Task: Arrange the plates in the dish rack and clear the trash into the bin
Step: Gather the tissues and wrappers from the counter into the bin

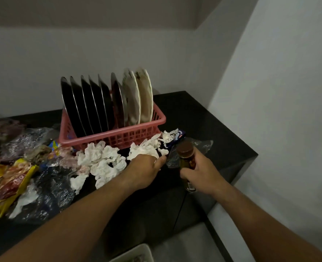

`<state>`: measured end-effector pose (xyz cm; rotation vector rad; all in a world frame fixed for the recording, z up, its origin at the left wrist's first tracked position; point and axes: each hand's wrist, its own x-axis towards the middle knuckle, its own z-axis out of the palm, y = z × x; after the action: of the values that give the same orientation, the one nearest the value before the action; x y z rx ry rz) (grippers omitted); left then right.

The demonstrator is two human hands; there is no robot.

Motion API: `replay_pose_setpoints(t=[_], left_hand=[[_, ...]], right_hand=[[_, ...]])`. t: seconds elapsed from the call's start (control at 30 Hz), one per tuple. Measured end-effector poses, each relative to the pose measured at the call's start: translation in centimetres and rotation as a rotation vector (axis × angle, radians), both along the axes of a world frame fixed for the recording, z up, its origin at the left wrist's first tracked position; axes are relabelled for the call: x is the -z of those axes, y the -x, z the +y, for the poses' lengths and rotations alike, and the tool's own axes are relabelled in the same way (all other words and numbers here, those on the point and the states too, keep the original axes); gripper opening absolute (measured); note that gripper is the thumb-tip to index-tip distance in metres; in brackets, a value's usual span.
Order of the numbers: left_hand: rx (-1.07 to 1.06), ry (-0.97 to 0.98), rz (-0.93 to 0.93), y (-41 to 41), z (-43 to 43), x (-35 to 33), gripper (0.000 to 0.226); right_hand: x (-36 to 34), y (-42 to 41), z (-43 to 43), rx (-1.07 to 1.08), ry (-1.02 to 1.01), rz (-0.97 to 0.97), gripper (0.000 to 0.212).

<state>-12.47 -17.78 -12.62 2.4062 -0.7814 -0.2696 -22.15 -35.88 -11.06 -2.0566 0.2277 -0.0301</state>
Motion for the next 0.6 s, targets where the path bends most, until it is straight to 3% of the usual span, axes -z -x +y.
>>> replay_pose_setpoints(t=[0.2, 0.3, 0.5, 0.6], left_hand=[[0.027, -0.144, 0.001, 3.3, 2.8, 0.6, 0.033], [0.09, -0.191, 0.131, 5.5, 4.2, 2.5, 0.021], [0.122, -0.308, 0.105, 10.2, 5.9, 6.6, 0.054], [0.193, -0.383, 0.089, 10.5, 6.6, 9.5, 0.053]], right_hand=[[1.5, 2.2, 2.5, -0.068, -0.062, 0.053, 0.049], [3.7, 3.7, 3.4, -0.079, -0.096, 0.084, 0.042], [9.1, 7.2, 5.3, -0.058, -0.145, 0.2, 0.044], [12.0, 8.3, 6.2, -0.031, -0.131, 0.251, 0.038]])
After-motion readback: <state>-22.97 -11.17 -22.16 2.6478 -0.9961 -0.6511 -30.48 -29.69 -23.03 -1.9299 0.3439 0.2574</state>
